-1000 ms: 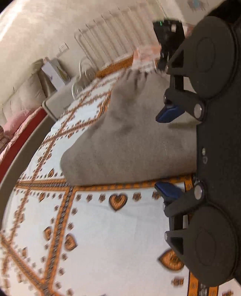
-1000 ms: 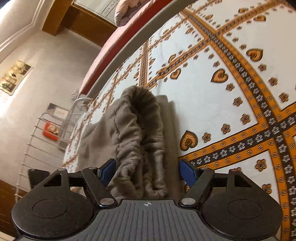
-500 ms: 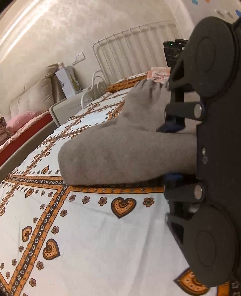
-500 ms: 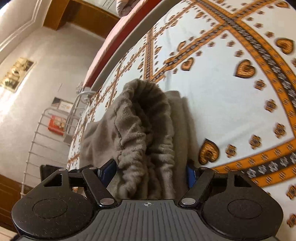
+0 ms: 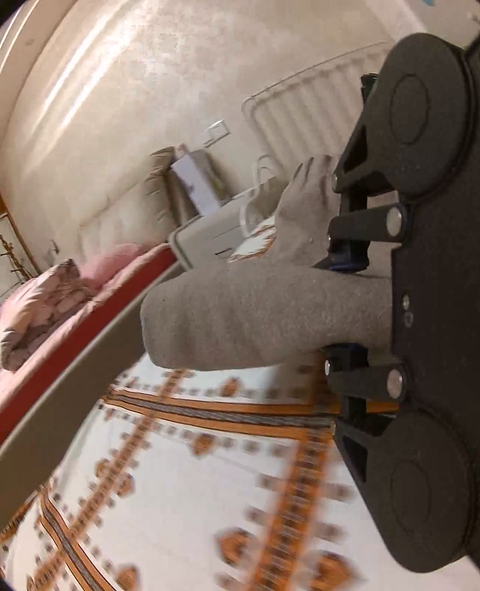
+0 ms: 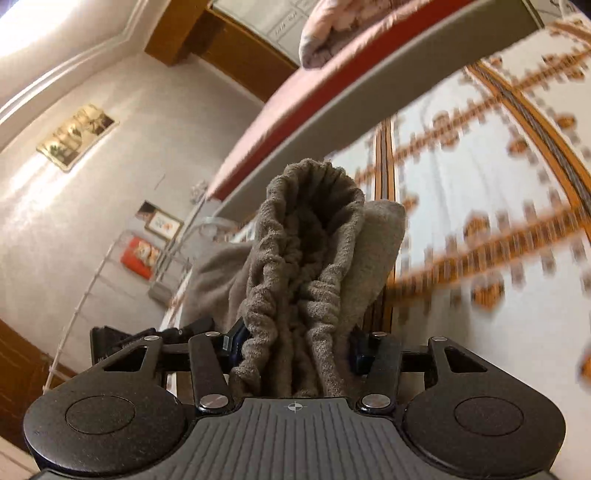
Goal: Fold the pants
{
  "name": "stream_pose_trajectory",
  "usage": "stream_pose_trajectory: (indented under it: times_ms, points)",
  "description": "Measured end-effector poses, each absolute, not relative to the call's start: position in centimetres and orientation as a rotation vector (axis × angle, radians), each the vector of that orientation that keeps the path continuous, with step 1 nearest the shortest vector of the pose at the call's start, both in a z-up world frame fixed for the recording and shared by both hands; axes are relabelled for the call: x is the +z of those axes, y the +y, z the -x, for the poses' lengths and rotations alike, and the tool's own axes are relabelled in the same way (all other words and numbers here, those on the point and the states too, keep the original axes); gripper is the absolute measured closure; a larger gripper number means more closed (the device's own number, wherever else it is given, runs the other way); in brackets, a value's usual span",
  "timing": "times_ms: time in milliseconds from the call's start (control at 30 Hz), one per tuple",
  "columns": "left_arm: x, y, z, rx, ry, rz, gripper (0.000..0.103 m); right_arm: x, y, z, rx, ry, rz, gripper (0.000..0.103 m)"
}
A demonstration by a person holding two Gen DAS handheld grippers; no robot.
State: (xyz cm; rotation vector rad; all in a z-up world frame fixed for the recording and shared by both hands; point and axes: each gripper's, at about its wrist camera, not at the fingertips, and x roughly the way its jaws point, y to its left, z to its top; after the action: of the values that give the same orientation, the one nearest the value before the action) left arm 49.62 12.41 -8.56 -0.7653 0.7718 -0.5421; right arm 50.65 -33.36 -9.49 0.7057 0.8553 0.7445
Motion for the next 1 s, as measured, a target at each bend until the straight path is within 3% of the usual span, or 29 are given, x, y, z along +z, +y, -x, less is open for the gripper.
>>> stream_pose_trajectory:
  times_ms: [67,133,167,267,333,433,533,567,600,733,867,1000]
  points:
    - [-9.2,11.9,-51.6,-0.499,0.761,0.713,0.081,-10.2,-33.7,-52.7,0.724,0.829,-0.717,0.052]
    - [-10.2,10.8,-52.5,-0.397,0.774,0.595,0.06,-12.0,-34.0,-54.2,0.623,0.848,-0.643,0.038]
    - [-10.8,10.1,-52.6,-0.354,0.798,0.533,0.059,-13.4,-33.9,-54.8,0.524,0.901,-0.581,0.032]
    - [-9.8,10.0,-51.8,-0.367,0.779,0.489,0.058,-13.8,-34.9,-53.8,0.537,0.827,-0.656,0.032]
    - [-8.3,9.7,-50.7,-0.357,0.776,0.419,0.056,-12.1,-33.8,-53.3,0.509,0.844,-0.543,0.031]
    - [-7.2,9.5,-48.2,-0.349,0.751,0.339,0.041,-10.3,-33.5,-51.5,0.529,0.791,-0.483,0.03]
    - [-7.7,8.8,-47.1,-0.346,0.781,0.278,0.035,-10.6,-33.4,-51.0,0.532,0.834,-0.456,0.025]
    - [-8.5,8.6,-47.5,-0.32,0.814,0.245,0.032,-11.7,-32.9,-51.2,0.51,0.888,-0.397,0.016]
    - [-9.4,8.5,-47.4,-0.313,0.821,0.237,0.031,-12.6,-32.7,-51.2,0.481,0.92,-0.366,0.009]
    - [-7.9,8.8,-46.4,-0.285,0.779,0.263,0.036,-11.3,-33.3,-50.1,0.447,0.864,-0.445,0.008]
    - [-5.6,9.8,-43.8,-0.269,0.716,0.252,0.032,-8.4,-34.2,-47.5,0.492,0.765,-0.46,0.008]
    - [-7.9,9.9,-43.4,-0.247,0.841,0.234,0.025,-8.9,-34.1,-46.6,0.489,0.8,-0.458,0.008]
